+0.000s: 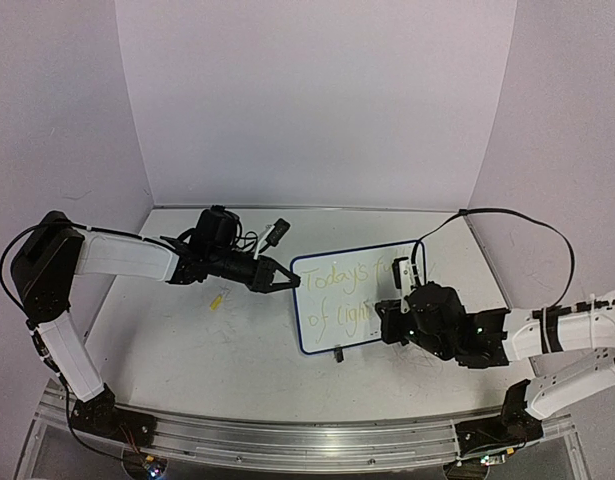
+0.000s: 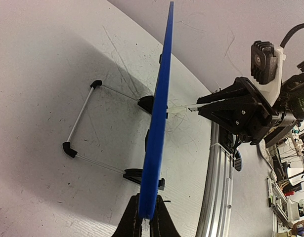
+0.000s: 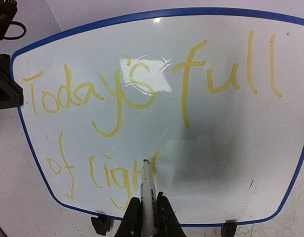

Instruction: Write a sentence on the whiteboard

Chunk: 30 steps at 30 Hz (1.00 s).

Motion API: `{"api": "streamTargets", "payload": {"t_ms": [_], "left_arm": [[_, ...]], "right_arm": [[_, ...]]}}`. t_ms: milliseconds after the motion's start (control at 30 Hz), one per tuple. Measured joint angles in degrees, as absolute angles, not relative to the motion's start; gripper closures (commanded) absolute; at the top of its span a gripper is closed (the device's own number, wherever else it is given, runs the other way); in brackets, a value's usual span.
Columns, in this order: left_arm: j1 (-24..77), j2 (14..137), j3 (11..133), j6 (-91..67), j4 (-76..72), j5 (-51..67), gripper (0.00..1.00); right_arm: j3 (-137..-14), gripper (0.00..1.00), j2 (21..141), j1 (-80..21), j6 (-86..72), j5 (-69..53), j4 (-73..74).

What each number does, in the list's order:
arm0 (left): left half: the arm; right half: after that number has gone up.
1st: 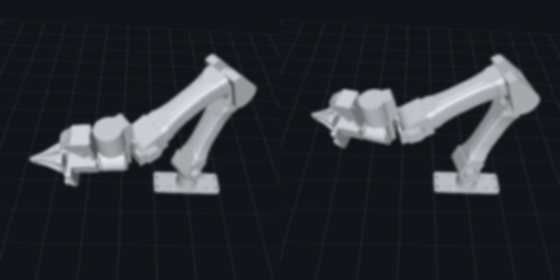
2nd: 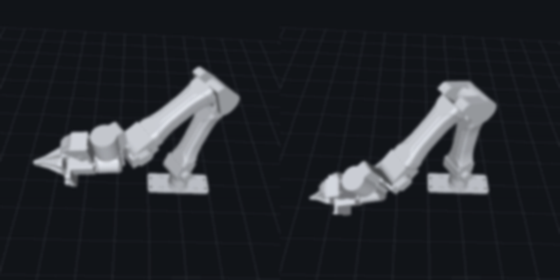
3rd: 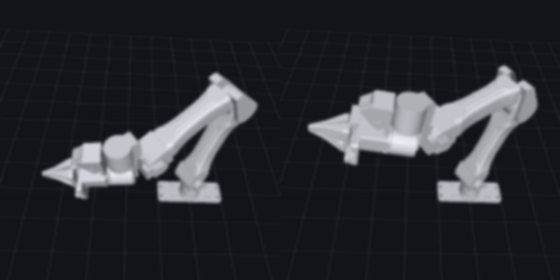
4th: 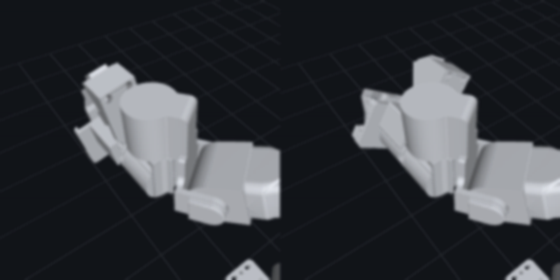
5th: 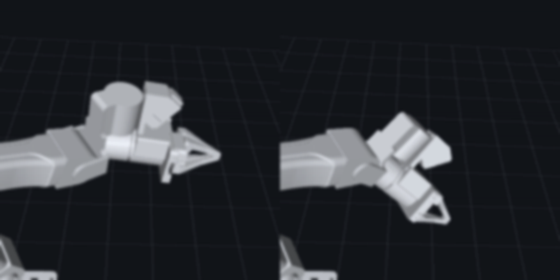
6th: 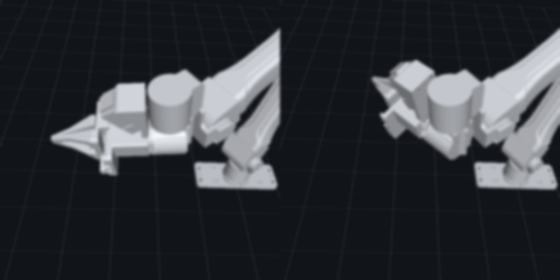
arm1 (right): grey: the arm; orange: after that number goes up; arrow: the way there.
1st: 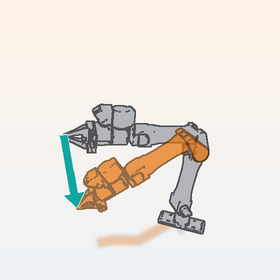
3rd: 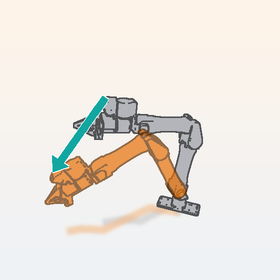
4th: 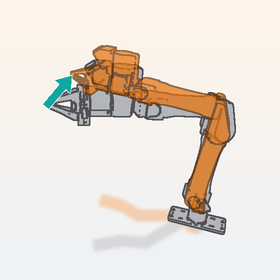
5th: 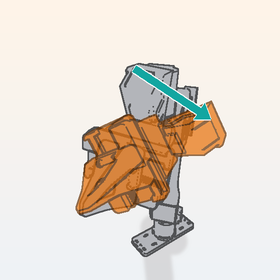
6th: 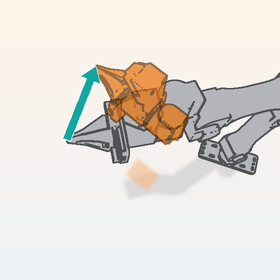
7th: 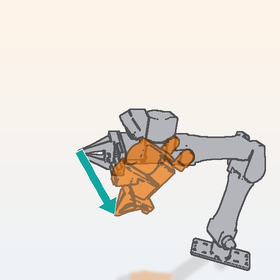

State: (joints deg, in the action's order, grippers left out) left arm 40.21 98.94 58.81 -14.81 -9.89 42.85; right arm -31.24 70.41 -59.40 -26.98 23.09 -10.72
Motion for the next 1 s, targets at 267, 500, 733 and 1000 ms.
{"api": "streamTargets", "payload": {"t_ms": [267,500,733,1000], "left_arm": [[40.2,98.9,58.8,-14.8,-9.9,42.8,1.00],[40.2,98.9,58.8,-14.8,-9.9,42.9,1.00],[40.2,98.9,58.8,-14.8,-9.9,42.9,1.00],[40.2,98.9,58.8,-14.8,-9.9,42.9,1.00]], "right_arm": [[-32.3,1.00,70.7,-59.5,-27.6,24.3,-8.9],[-30.9,1.00,64.0,-59.4,-29.0,27.1,-3.7],[-28.4,1.00,59.2,-58.8,-28.4,23.5,-4.6],[-28.2,1.00,63.6,-58.8,-28.5,21.8,-2.6]]}}
